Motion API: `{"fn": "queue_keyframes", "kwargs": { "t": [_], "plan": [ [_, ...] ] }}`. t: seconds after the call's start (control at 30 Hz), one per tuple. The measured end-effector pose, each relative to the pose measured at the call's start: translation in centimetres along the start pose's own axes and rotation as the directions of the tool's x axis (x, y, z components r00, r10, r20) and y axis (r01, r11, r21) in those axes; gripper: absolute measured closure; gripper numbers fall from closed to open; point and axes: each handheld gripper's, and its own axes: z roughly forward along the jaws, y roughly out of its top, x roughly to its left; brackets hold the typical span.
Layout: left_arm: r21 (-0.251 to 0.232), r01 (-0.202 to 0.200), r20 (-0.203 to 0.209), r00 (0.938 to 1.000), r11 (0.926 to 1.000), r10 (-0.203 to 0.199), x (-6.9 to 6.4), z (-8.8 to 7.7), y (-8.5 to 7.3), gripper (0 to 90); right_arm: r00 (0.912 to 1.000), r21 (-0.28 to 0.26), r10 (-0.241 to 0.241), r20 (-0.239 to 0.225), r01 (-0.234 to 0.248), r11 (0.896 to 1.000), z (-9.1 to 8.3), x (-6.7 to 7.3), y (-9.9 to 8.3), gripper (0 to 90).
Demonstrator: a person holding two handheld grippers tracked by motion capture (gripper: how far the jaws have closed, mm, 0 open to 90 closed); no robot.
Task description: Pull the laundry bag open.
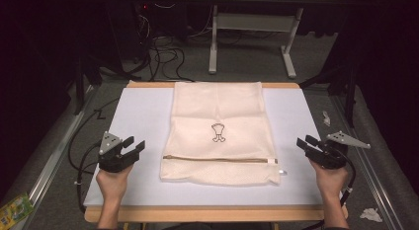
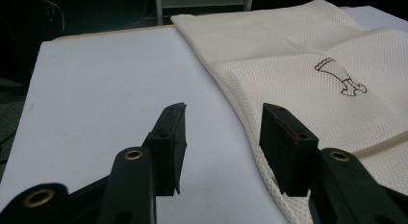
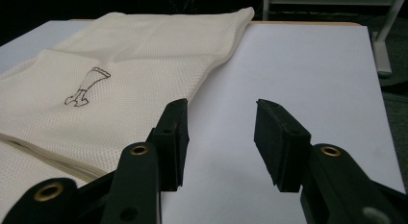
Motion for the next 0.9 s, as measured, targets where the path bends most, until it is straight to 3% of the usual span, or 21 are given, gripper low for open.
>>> {"fn": "queue_keyframes", "kwargs": {
  "t": [0.33, 0.47, 0.9],
  "plan": [
    [0.01, 0.053, -0.007, 0.9986, 0.9985, -0.053, 1.4, 0.1, -0.7, 50.7, 0.9988, -0.002, 0.042, 0.024, -0.042, 0.999, -0.9, -1.7, -1.3, 56.6],
    [0.011, 0.051, -0.019, 0.9985, 0.9986, -0.051, 1.9, 0.2, -0.9, 50.6, 0.9979, -0.009, 0.055, 0.035, -0.055, 0.998, -1.3, -2.3, -1.7, 56.6],
    [0.049, 0.099, -0.039, 0.9945, 0.9939, -0.097, 2.8, 1.3, -1.6, 49.7, 0.9943, 0.011, 0.086, 0.064, -0.087, 0.996, -1.1, -3.3, -3.1, 58.7]
  ]
}}
